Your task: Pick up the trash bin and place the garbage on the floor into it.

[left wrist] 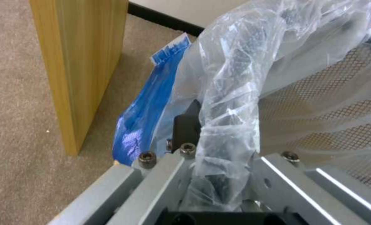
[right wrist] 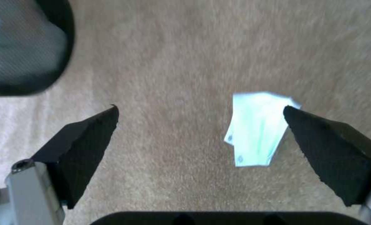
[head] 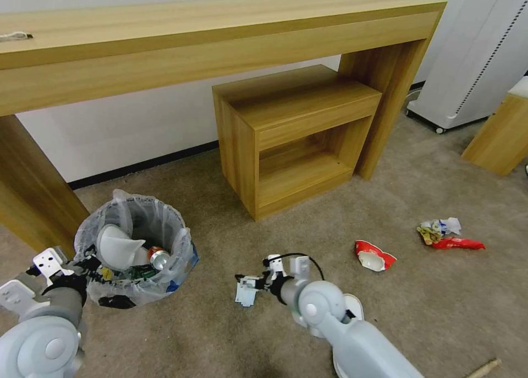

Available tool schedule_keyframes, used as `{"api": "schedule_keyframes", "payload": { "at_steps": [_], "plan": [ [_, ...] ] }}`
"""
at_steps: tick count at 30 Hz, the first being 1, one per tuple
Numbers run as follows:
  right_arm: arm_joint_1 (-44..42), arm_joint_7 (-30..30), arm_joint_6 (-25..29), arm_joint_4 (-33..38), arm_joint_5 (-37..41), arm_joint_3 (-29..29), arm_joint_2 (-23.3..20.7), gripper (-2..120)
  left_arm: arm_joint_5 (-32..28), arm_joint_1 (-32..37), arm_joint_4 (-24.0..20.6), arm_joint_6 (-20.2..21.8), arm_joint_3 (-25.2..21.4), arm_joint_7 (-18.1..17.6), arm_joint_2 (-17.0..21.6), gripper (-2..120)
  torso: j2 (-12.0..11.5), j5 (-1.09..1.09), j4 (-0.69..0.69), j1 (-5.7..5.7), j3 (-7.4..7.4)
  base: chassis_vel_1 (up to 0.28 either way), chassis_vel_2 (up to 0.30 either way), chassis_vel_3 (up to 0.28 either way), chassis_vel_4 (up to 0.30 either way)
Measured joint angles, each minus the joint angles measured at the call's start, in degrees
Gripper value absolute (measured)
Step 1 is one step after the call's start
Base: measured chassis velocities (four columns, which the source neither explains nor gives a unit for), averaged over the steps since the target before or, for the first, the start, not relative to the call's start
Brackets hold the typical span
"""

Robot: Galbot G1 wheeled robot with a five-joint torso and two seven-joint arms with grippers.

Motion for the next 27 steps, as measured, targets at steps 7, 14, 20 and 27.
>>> {"api": "schedule_keyframes", "payload": {
  "at_steps": [7, 14, 20, 27],
  "plan": [
    [1.0, 0.1, 1.4, -5.9, -2.8, -1.2, 2.6, 100, 0.3, 0.1, -0.2, 0.1, 0.3, -0.3, 0.1, 1, 0.0, 0.0, 0.0, 0.0, 0.0, 0.0, 0.0, 0.0, 0.0],
    [1.5, 1.4, 3.3, -9.8, -5.7, -0.6, 3.0, 100, 0.6, -0.1, 0.7, 0.1, 0.9, -0.3, 0.3, 1, 0.0, 0.0, 0.0, 0.0, 0.0, 0.0, 0.0, 0.0, 0.0],
    [1.7, 0.3, 4.0, -12.4, -6.8, 0.3, 4.2, 100, 0.9, -0.3, 1.3, 0.0, 1.4, -0.2, 0.2, 1, 0.0, 0.0, -0.01, 0.0, 0.0, 0.0, 0.0, 0.0, 0.0],
    [2.3, 0.0, 4.0, -15.1, -8.4, 0.3, 6.5, 100, 1.0, -0.5, 1.5, 0.0, 1.5, -0.1, 0.5, 1, 0.0, 0.0, 0.0, 0.0, 0.0, 0.0, 0.0, 0.0, 0.0]
  ]
}}
